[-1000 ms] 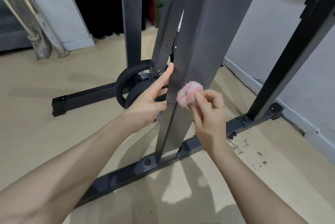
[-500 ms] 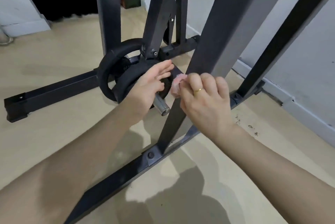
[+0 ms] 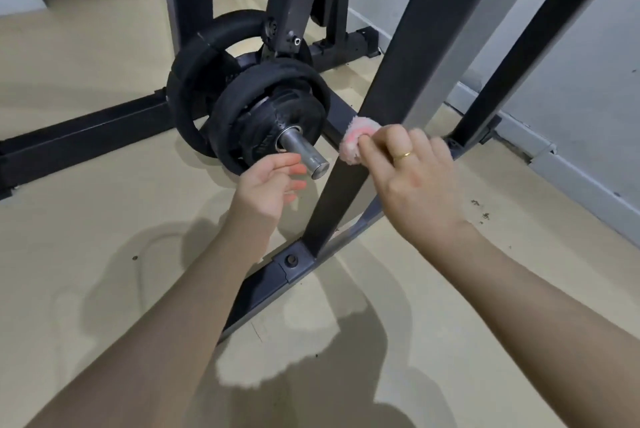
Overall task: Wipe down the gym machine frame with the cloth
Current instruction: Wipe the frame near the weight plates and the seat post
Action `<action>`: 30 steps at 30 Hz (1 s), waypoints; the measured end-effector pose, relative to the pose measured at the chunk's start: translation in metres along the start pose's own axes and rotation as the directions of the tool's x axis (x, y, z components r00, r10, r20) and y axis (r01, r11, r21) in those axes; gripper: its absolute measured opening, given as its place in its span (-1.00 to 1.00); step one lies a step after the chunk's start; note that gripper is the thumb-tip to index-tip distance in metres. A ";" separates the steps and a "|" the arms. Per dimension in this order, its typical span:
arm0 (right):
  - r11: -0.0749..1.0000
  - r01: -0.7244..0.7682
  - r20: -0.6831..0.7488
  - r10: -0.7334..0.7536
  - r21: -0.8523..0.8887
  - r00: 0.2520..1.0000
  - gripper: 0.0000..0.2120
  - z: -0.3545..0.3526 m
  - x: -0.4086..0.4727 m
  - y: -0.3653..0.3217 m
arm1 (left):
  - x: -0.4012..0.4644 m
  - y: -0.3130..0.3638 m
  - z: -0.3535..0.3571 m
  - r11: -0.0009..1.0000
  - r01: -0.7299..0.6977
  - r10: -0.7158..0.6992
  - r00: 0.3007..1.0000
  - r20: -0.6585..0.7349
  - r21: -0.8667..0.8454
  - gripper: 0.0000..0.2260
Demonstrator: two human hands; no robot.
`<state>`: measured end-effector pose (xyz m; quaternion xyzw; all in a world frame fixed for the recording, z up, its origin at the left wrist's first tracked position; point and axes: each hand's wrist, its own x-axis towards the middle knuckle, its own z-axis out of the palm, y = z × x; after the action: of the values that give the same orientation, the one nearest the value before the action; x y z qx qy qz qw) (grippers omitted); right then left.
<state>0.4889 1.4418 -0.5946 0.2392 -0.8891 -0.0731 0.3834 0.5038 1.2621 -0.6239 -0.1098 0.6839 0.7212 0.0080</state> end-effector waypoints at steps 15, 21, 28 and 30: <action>0.199 -0.597 0.191 0.829 0.777 0.525 -0.81 0.024 0.005 0.002 | 0.002 0.012 0.046 0.952 -0.279 0.244 0.941 0.235 0.129 -0.57; -0.370 -0.443 0.486 0.855 0.817 0.182 -0.74 0.020 0.014 0.012 | 0.006 0.012 0.055 0.963 -0.268 0.249 0.935 0.251 0.042 -0.54; 0.355 -0.409 -0.045 0.798 0.841 0.600 -0.59 0.008 0.034 -0.016 | 0.008 0.010 0.055 0.971 -0.241 0.232 0.945 0.232 0.011 -0.52; 0.345 -0.447 0.036 0.758 0.826 0.651 -0.54 0.016 0.025 -0.024 | 0.007 0.009 0.056 0.968 -0.251 0.240 0.940 0.241 0.013 -0.52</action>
<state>0.4712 1.4073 -0.5970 0.0351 -0.7636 0.5123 0.3916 0.4870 1.3154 -0.6136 0.0637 0.7018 0.7095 0.0023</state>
